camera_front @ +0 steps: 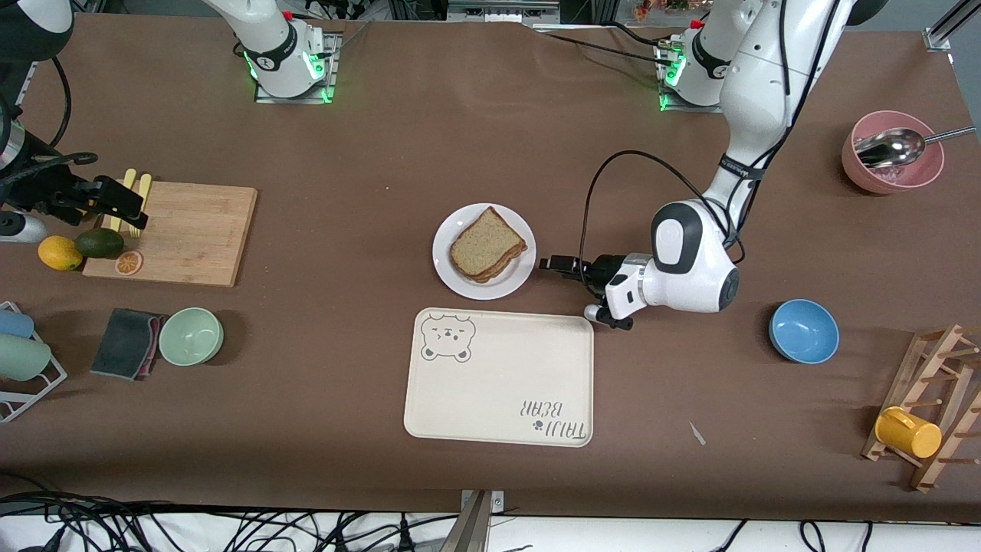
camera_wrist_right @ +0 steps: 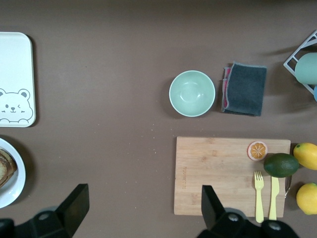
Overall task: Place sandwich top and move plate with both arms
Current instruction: 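Retract the right gripper while the left gripper reaches the plate rim, then grip the white plate rim with the left gripper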
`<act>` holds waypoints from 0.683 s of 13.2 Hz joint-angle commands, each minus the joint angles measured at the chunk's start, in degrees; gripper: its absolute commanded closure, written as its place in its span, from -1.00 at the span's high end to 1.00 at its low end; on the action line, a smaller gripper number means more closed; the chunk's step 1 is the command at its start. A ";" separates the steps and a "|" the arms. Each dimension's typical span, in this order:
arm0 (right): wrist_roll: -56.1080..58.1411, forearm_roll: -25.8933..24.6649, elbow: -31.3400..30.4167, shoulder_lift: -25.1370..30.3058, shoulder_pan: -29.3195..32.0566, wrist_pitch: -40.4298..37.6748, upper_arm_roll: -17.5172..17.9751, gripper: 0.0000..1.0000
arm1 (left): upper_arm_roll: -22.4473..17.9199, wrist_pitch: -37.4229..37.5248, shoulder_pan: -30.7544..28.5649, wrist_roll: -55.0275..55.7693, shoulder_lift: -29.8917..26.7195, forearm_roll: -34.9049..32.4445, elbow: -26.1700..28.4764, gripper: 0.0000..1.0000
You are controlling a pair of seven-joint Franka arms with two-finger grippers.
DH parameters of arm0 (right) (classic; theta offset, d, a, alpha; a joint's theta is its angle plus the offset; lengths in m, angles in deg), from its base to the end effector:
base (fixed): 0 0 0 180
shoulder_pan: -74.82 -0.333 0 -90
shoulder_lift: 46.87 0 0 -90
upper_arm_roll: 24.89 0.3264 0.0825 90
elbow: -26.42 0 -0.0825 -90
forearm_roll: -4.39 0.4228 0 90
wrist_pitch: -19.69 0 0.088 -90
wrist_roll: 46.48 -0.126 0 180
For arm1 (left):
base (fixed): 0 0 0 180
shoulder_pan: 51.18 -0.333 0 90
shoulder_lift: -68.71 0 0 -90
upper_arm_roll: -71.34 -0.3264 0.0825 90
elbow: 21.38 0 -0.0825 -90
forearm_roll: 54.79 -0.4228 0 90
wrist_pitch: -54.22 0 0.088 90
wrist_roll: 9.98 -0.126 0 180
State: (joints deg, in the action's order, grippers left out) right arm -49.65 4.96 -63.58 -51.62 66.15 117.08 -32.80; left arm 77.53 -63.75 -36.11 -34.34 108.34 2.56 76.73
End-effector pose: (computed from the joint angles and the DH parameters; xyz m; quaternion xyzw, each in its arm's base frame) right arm 0.6308 0.0126 0.5773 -0.9995 0.0212 -0.0234 0.0001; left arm 0.6170 -0.2986 0.1541 0.8970 -0.0528 -0.1432 0.4148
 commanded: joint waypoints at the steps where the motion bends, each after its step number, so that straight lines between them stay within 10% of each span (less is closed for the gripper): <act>1: 0.45 -0.75 1.06 -0.34 -1.52 -0.36 0.70 1.00 | 0.14 -3.83 1.80 -2.01 0.62 2.50 0.16 0.59; 9: 0.10 0.13 1.15 -0.95 -3.37 -0.01 0.88 1.00 | 0.14 -8.51 4.88 -11.39 4.22 10.57 0.59 0.42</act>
State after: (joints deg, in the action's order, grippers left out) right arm -49.64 4.98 -63.55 -51.88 63.52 117.15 -31.90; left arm 77.92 -71.23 -31.62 -40.31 111.94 9.61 76.79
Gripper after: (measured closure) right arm 0.000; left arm 0.273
